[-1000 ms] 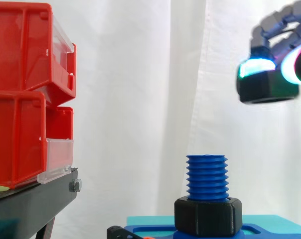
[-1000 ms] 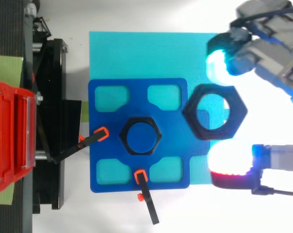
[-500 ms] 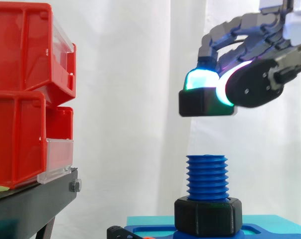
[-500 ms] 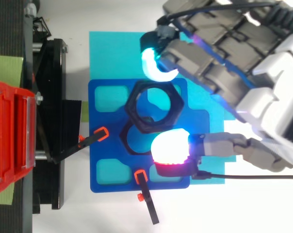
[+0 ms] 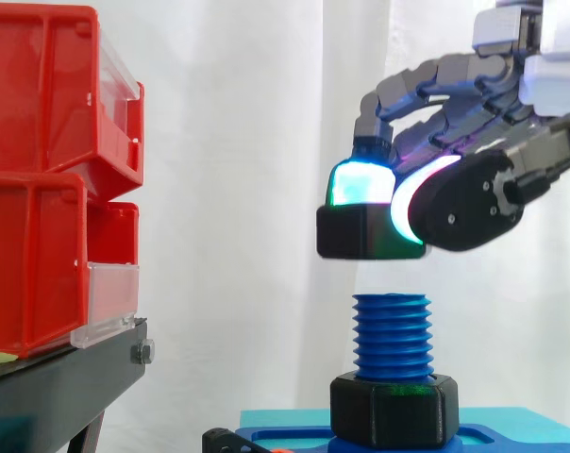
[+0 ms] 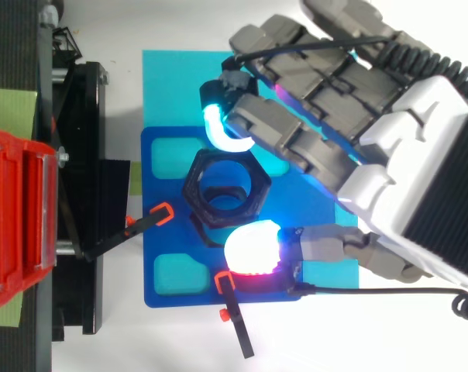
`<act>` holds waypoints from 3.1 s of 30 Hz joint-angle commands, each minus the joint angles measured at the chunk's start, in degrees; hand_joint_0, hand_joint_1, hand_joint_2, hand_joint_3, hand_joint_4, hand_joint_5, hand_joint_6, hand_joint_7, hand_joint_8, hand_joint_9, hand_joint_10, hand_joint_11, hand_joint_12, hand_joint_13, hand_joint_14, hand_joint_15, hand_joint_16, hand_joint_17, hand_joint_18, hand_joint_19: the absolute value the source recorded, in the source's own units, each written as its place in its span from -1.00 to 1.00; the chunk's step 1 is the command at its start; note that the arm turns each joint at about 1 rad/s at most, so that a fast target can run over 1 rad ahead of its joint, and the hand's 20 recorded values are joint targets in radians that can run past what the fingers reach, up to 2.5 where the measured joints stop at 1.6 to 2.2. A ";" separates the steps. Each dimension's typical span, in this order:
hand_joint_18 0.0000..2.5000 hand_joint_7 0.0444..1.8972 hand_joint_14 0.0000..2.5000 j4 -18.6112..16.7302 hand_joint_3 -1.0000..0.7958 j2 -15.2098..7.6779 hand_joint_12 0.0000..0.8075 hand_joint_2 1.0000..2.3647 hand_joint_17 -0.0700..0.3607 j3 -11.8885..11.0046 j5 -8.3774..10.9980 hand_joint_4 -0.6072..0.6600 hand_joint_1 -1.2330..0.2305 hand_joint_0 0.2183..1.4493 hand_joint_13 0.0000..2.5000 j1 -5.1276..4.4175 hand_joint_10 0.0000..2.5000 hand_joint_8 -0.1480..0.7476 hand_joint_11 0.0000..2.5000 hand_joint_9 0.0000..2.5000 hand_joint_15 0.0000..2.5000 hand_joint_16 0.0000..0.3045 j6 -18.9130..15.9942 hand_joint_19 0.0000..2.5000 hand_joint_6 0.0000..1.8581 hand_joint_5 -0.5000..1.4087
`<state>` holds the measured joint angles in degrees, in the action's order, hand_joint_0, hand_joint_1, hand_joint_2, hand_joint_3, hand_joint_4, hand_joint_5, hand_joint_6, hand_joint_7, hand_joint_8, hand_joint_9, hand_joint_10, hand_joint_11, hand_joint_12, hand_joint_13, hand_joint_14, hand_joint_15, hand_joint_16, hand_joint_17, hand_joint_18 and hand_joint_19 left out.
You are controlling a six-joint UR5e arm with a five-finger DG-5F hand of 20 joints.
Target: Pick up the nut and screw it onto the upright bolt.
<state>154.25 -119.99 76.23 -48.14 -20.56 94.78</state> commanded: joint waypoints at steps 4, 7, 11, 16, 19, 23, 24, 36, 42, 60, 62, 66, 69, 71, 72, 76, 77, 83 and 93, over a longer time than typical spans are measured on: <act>-0.71 0.24 -1.00 0.17 -0.44 -0.42 -0.27 -1.00 -0.34 -0.02 -0.20 0.34 -0.10 -0.44 -0.54 -0.27 -1.00 -0.09 -1.00 -0.56 -1.00 -0.79 -0.92 -1.00 -0.46 -0.62; -0.71 0.24 -1.00 0.08 -0.44 -0.42 -0.27 -1.00 -0.34 -0.02 -0.20 0.34 -0.10 -0.44 -0.53 -0.62 -1.00 -0.09 -1.00 -0.56 -1.00 -0.79 -1.09 -1.00 -0.46 -0.62; -0.70 0.24 -1.00 0.26 -0.44 -0.42 -0.27 -1.00 -0.33 -0.02 0.06 0.34 -0.10 -0.44 -0.53 -0.97 -1.00 -0.09 -1.00 -0.56 -1.00 -0.79 -1.62 -1.00 -0.46 -0.62; -0.70 0.24 -1.00 0.96 -0.44 -0.42 -0.27 -1.00 -0.33 -0.02 -0.12 0.34 -0.10 -0.44 -0.53 -1.32 -1.00 -0.09 -1.00 -0.56 -1.00 -0.78 -2.15 -1.00 -0.46 -0.62; -0.70 0.24 -1.00 0.96 -0.44 -0.42 -0.27 -1.00 -0.33 0.06 -0.12 0.34 -0.10 -0.44 -0.53 -1.59 -1.00 -0.09 -1.00 -0.55 -1.00 -0.78 -2.15 -0.99 -0.46 -0.62; -0.70 0.24 -1.00 1.23 -0.44 -0.42 -0.27 -1.00 -0.33 0.06 -0.38 0.34 -0.10 -0.44 -0.53 -1.59 -1.00 -0.09 -1.00 -0.55 -1.00 -0.79 -2.15 -0.99 -0.46 -0.62; -0.70 0.24 -1.00 1.23 -0.44 -0.42 -0.27 -1.00 -0.33 0.06 -0.56 0.34 -0.10 -0.44 -0.53 -1.59 -1.00 -0.09 -1.00 -0.55 -1.00 -0.79 -2.15 -0.99 -0.46 -0.62; -0.69 0.24 -1.00 2.11 -0.44 -0.68 -0.28 -1.00 -0.33 0.06 -1.61 0.35 -0.10 -0.44 -0.52 -0.97 -1.00 -0.09 -1.00 -0.55 -1.00 -0.79 -2.50 -0.99 -0.46 -0.62; -0.69 0.24 -1.00 2.02 -0.44 -0.68 -0.28 -1.00 -0.33 1.03 -1.87 0.35 -0.10 -0.44 -0.52 -0.71 -1.00 -0.09 -1.00 -0.55 -1.00 -0.78 -3.02 -0.99 -0.46 -0.62; -0.68 0.24 -1.00 2.37 -0.44 -0.68 -0.28 -1.00 -0.33 1.03 -1.87 0.34 -0.10 -0.44 -0.50 -0.71 -1.00 -0.09 -1.00 -0.55 -1.00 -0.78 -3.46 -0.98 -0.46 -0.62; -0.67 0.23 -1.00 2.37 -0.44 -0.68 -0.28 -1.00 -0.33 1.03 -1.87 0.34 -0.10 -0.44 -0.50 -0.71 -1.00 -0.09 -1.00 -0.55 -1.00 -0.78 -3.46 -0.98 -0.46 -0.62; -0.67 0.24 -1.00 2.54 -0.44 -0.68 -0.28 -1.00 -0.33 1.12 -1.87 0.33 -0.10 -0.44 -0.50 -0.71 -1.00 -0.09 -1.00 -0.55 -1.00 -0.78 -3.46 -0.97 -0.46 -0.62; -0.67 0.24 -1.00 2.54 -0.44 -0.68 -0.28 -1.00 -0.33 1.03 -1.87 0.34 -0.10 -0.44 -0.50 -0.71 -1.00 -0.09 -1.00 -0.54 -1.00 -0.78 -3.38 -0.97 -0.46 -0.62; -0.67 0.24 -1.00 2.54 -0.44 -0.68 -0.28 -1.00 -0.33 1.12 -1.87 0.34 -0.10 -0.44 -0.50 -0.71 -1.00 -0.09 -1.00 -0.54 -1.00 -0.78 -3.38 -0.98 -0.46 -0.62; -0.67 0.24 -1.00 2.54 -0.44 -0.77 -0.28 -1.00 -0.33 1.12 -2.23 0.34 -0.10 -0.44 -0.50 -0.71 -1.00 -0.09 -1.00 -0.55 -1.00 -0.78 -3.38 -0.97 -0.46 -0.62; -0.67 0.23 -1.00 2.63 -0.44 -1.74 -0.28 -1.00 -0.33 1.03 -2.40 0.34 -0.10 -0.44 -0.50 -0.62 -1.00 -0.10 -1.00 -0.55 -1.00 -0.78 -3.55 -0.98 -0.46 -0.62; -0.67 0.23 -1.00 2.72 -0.44 -1.74 -0.28 -1.00 -0.33 1.12 -2.49 0.34 -0.10 -0.44 -0.50 -0.62 -1.00 -0.09 -1.00 -0.55 -1.00 -0.78 -3.55 -0.98 -0.46 -0.62; -0.67 0.23 -1.00 1.58 -0.44 -3.14 -0.28 -1.00 -0.33 1.12 -2.93 0.34 -0.10 -0.44 -0.49 -0.44 -1.00 -0.09 -1.00 -0.54 -1.00 -0.78 -4.78 -0.98 -0.46 -0.62; -0.66 0.24 -1.00 1.49 -0.44 -3.14 -0.29 -1.00 -0.33 1.12 -3.10 0.34 -0.10 -0.44 -0.49 -0.36 -1.00 -0.09 -1.00 -0.54 -1.00 -0.78 -4.78 -0.97 -0.46 -0.62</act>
<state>155.74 -123.12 77.29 -51.25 -20.99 90.01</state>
